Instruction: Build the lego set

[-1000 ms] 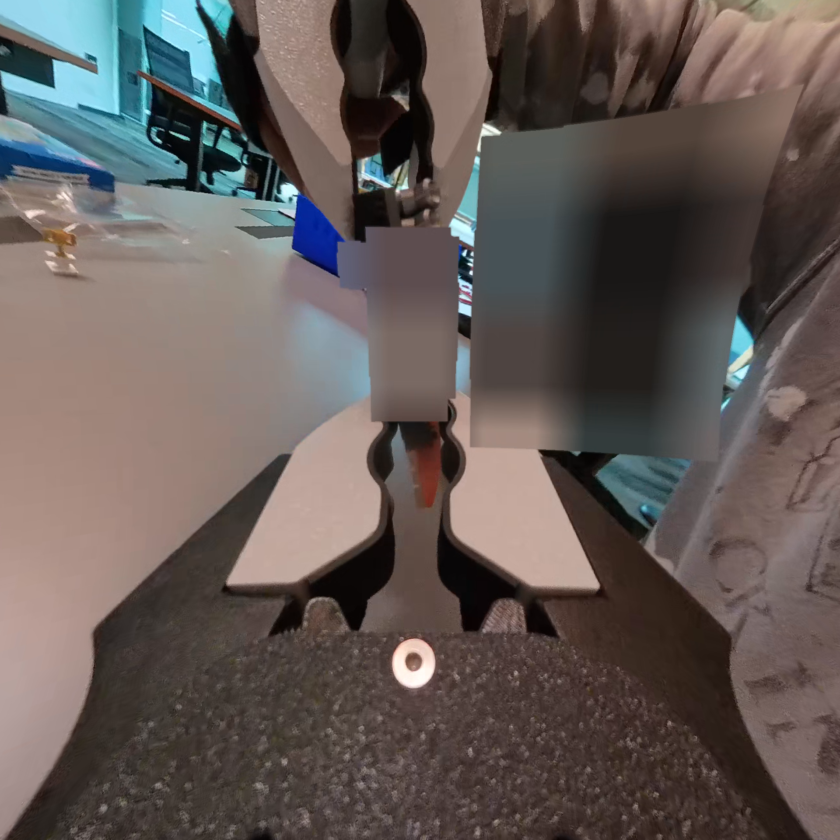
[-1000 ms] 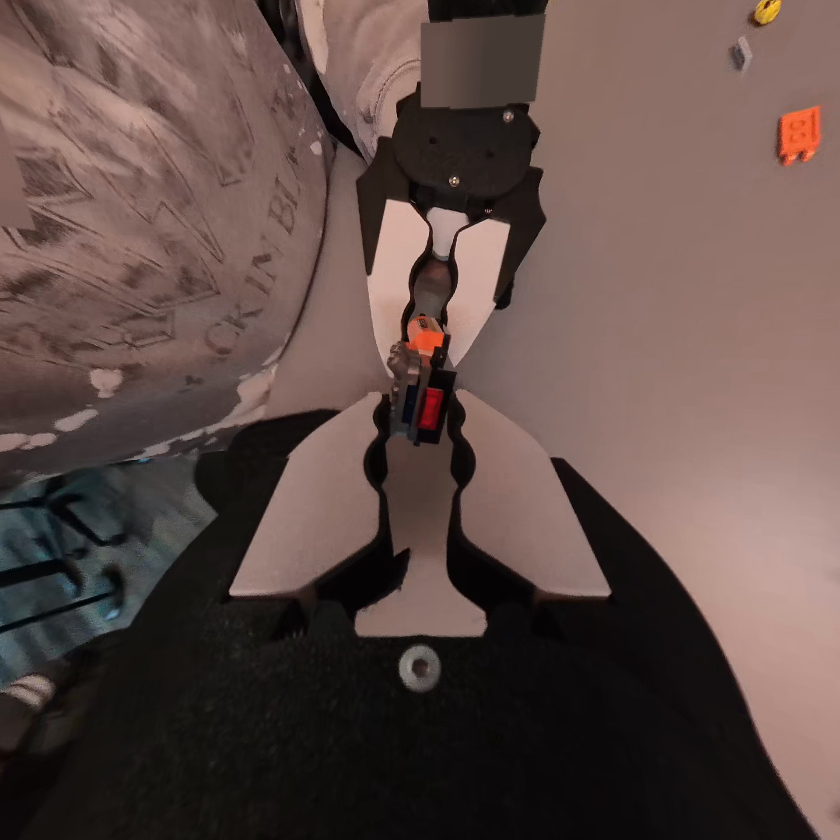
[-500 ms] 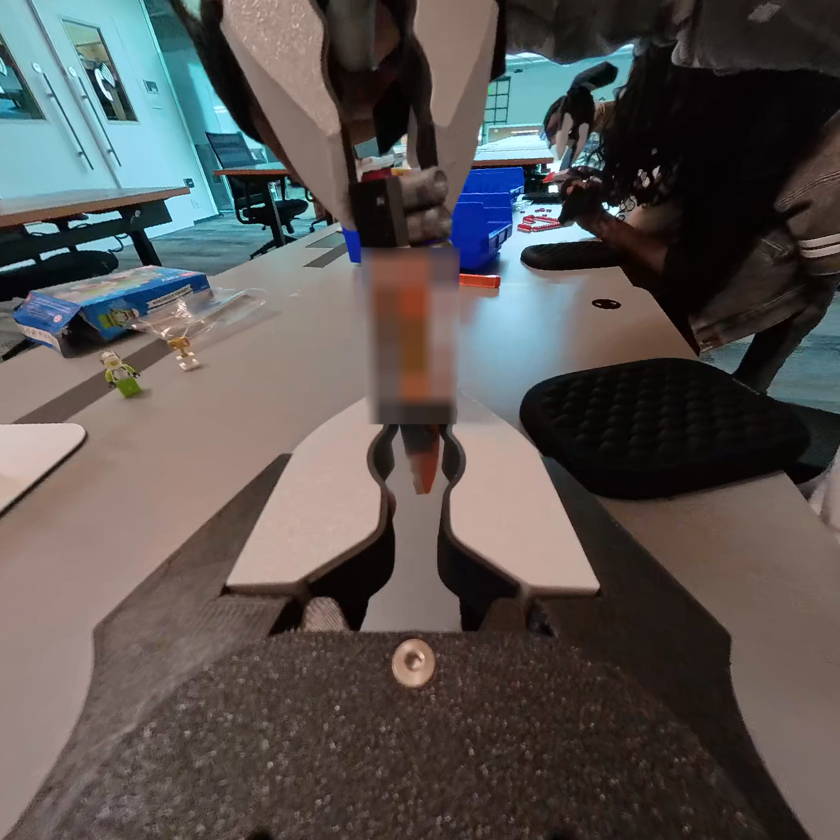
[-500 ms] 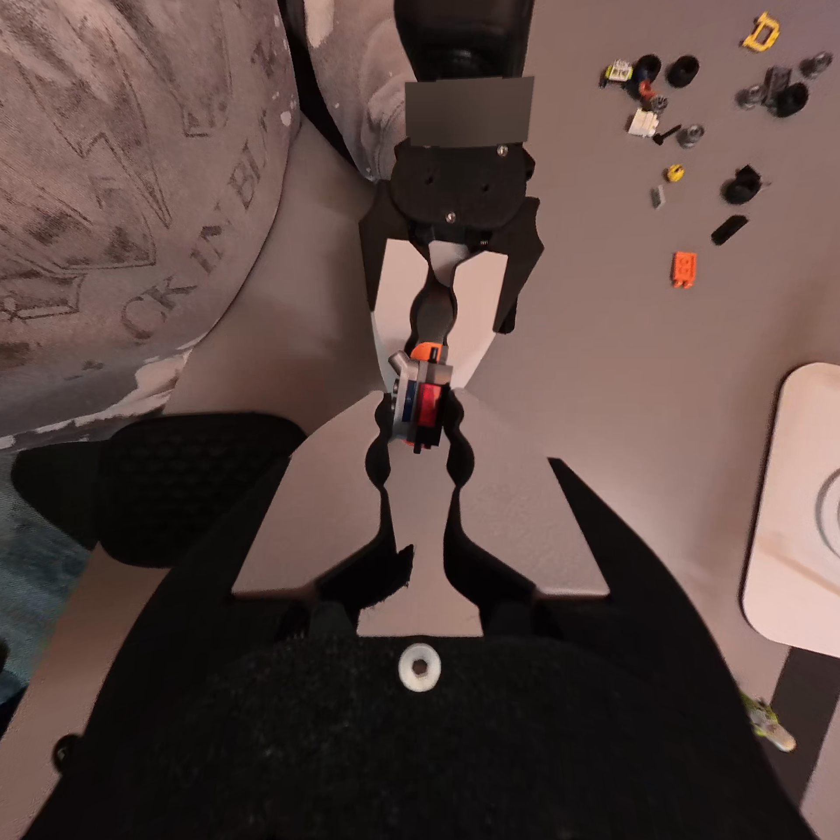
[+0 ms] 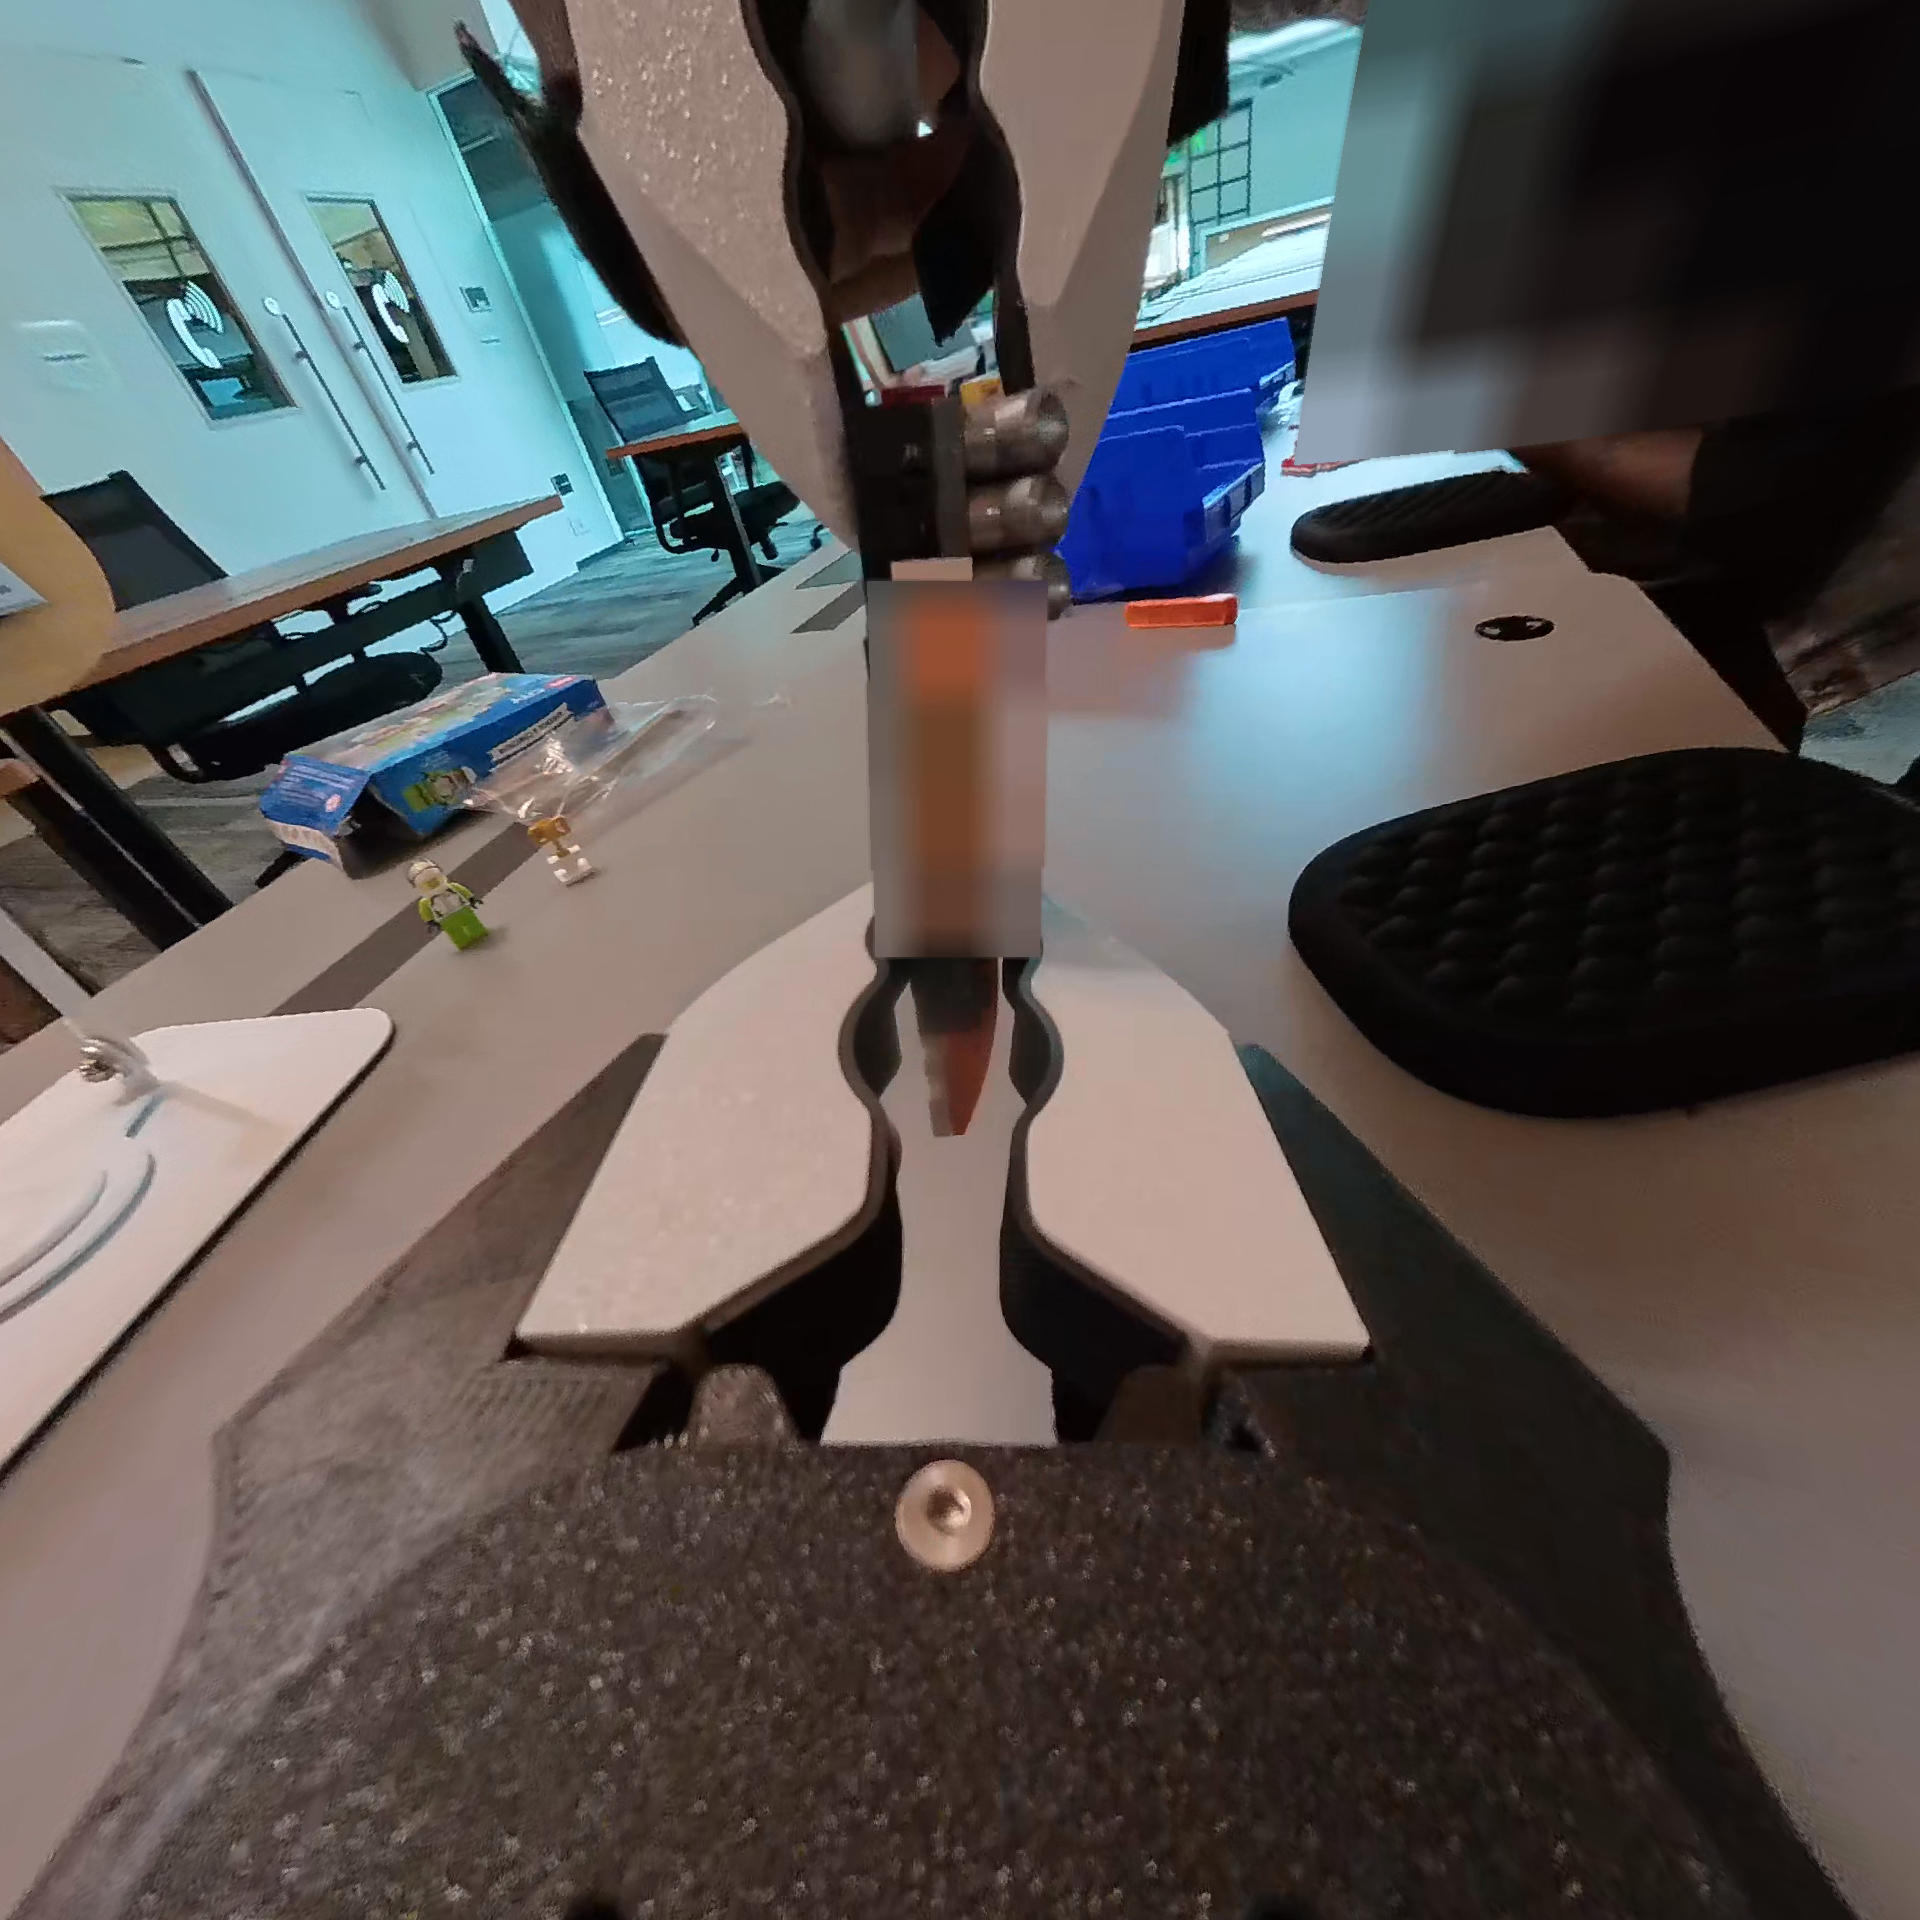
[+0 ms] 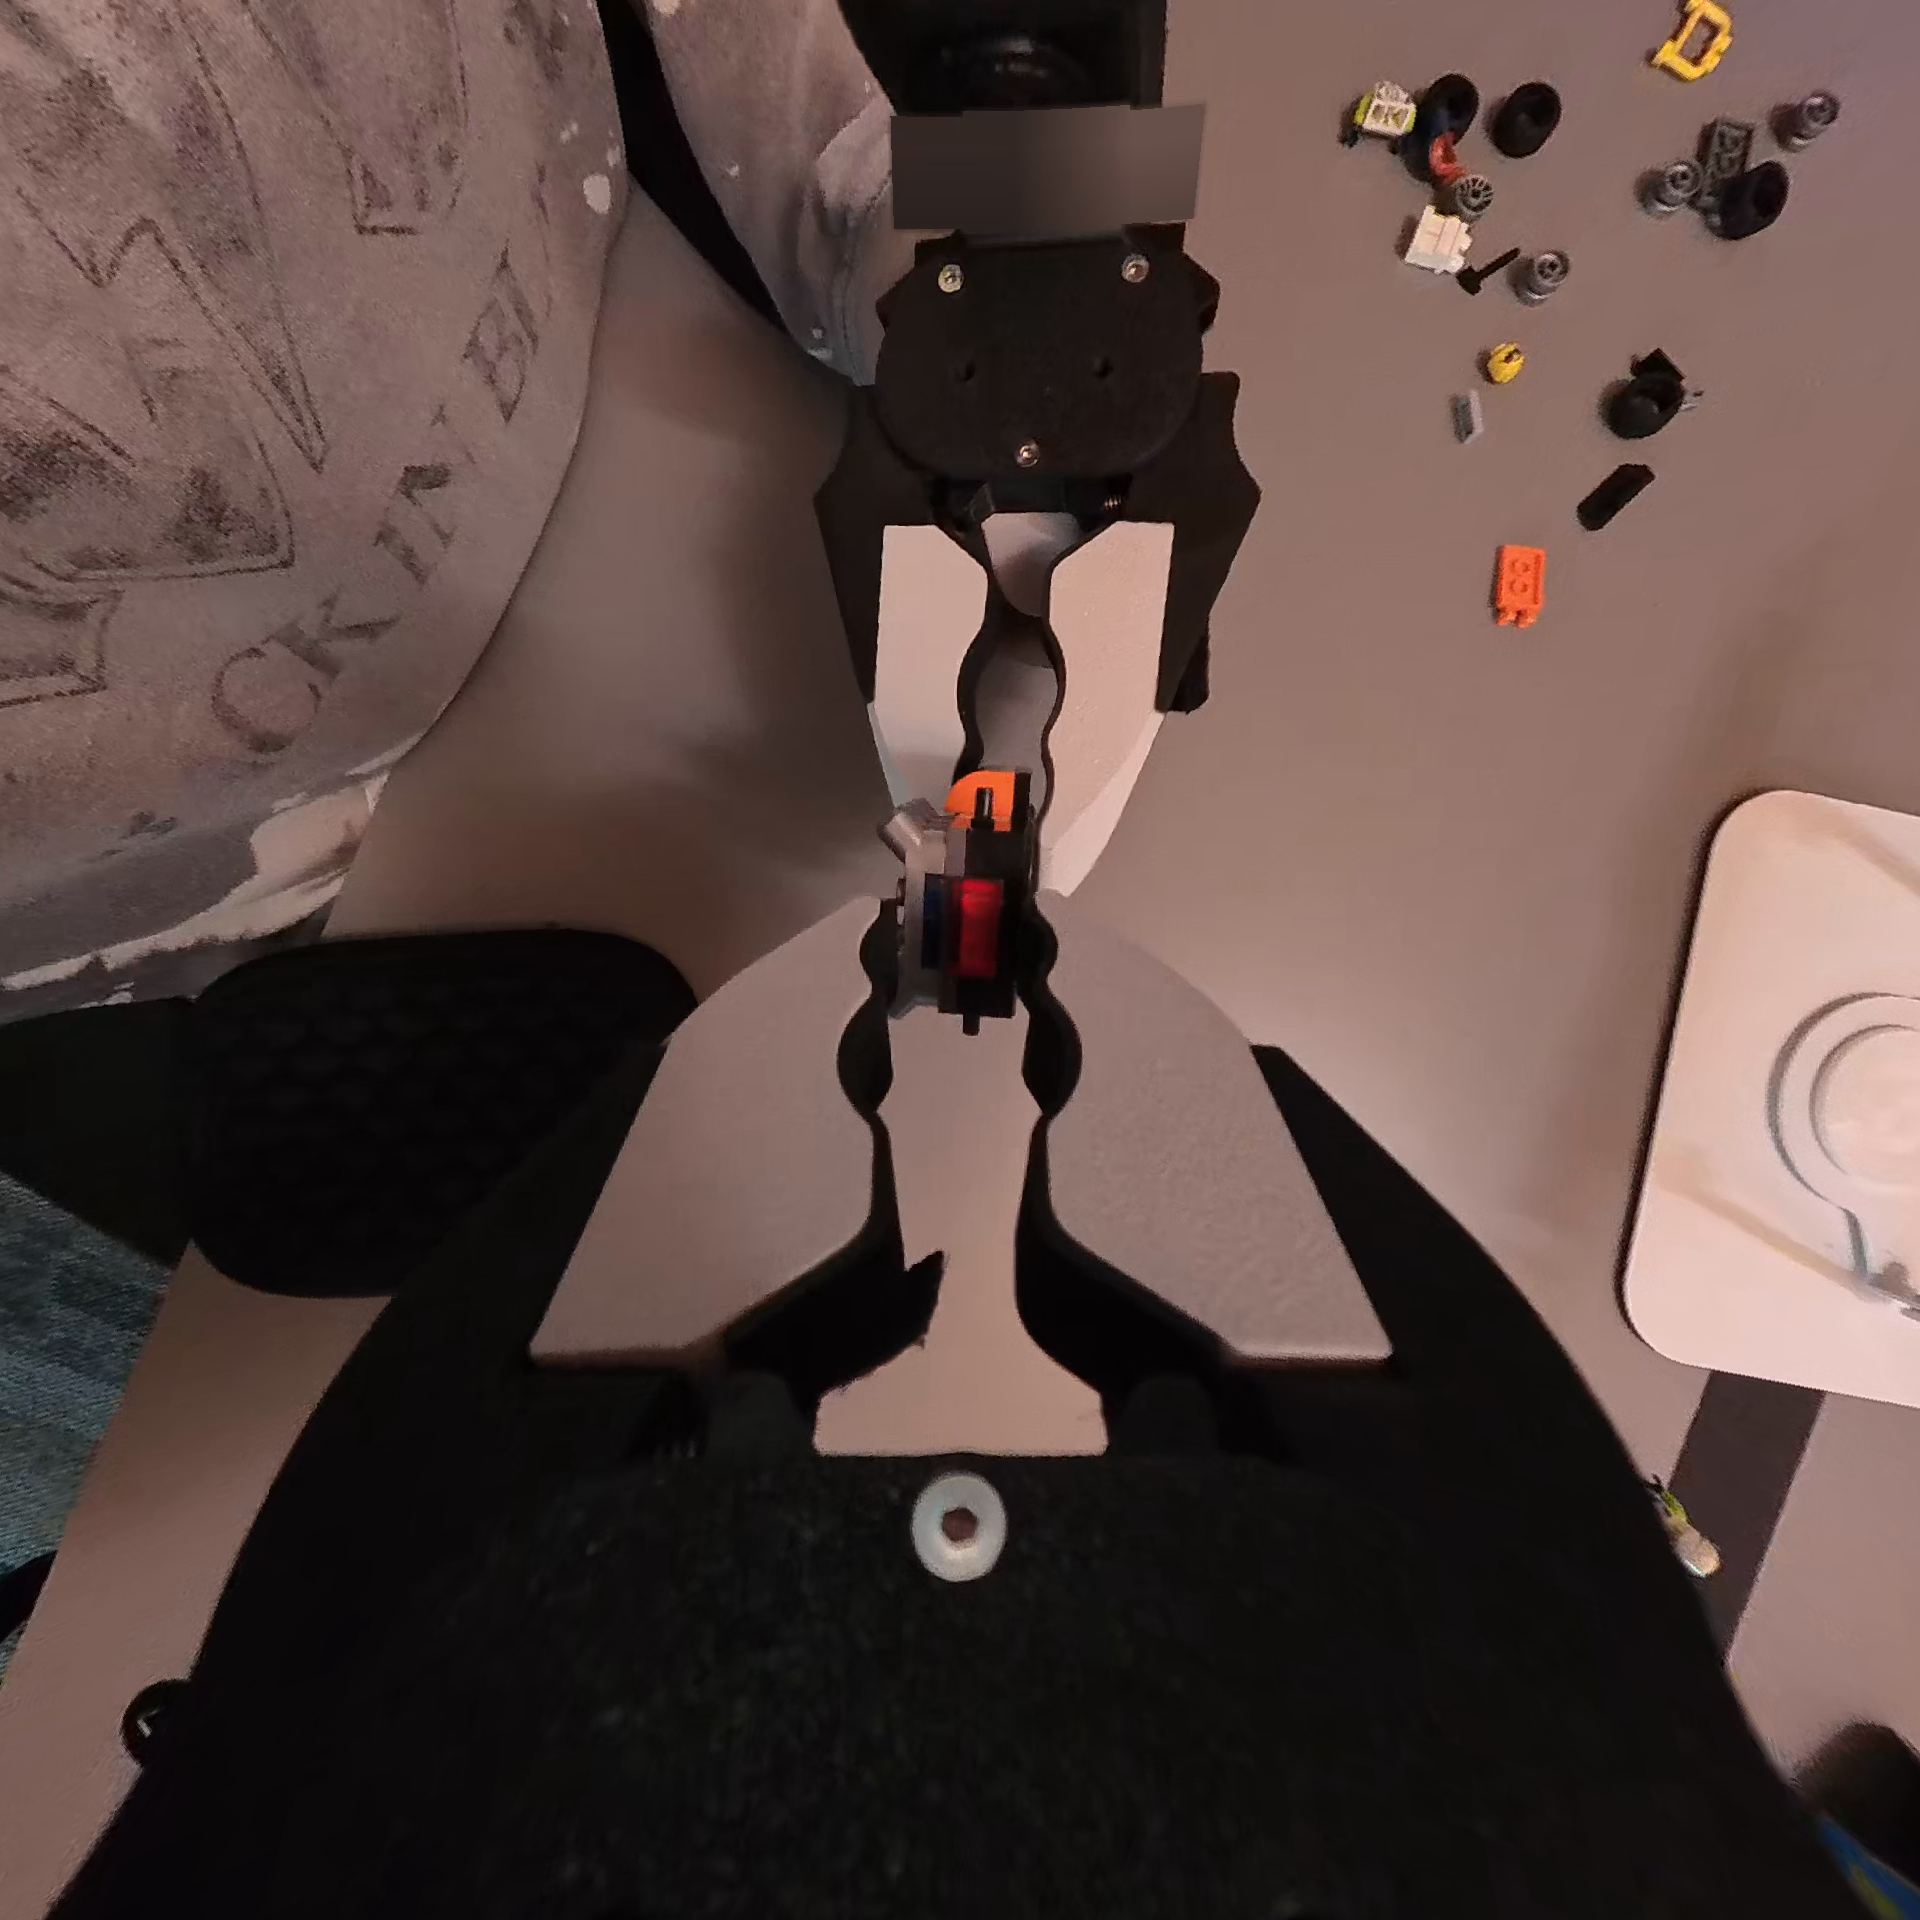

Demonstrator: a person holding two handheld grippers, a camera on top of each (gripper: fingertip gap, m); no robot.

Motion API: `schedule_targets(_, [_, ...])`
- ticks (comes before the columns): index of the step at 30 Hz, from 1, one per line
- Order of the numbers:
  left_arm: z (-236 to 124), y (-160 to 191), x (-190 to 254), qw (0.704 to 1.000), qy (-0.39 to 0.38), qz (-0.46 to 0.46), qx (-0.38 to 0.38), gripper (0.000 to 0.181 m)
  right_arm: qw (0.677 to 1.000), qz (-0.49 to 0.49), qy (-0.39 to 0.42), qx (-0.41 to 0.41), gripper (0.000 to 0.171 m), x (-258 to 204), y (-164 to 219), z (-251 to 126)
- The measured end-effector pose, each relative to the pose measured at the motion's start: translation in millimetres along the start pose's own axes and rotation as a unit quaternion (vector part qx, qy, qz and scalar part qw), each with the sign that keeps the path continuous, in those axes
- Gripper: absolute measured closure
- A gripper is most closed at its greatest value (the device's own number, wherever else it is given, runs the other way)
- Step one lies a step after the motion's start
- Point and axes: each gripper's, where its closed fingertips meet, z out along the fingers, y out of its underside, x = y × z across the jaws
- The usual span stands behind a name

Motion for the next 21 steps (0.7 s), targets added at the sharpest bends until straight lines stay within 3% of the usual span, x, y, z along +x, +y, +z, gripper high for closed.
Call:
schedule_targets(8, [1,12,-2,0.999,-0.008,0.020,-0.035,0.164,0.998,0.036,0.043,0.031,0.150,2,10,8])
schedule_targets(15, [5,22,17,0.992,0.074,-0.069,-0.081,0.164,0.967,0.154,0.093,0.181,0.147,0,23,10])
schedule_targets(17, [5,24,27,0.988,0.101,-0.074,-0.089,0.164,0.952,0.186,0.097,0.222,0.138,-5,26,12])
schedule_targets(21, [4,28,33,0.985,0.120,-0.071,-0.105,0.164,0.930,0.215,0.118,0.273,0.146,-15,34,19])
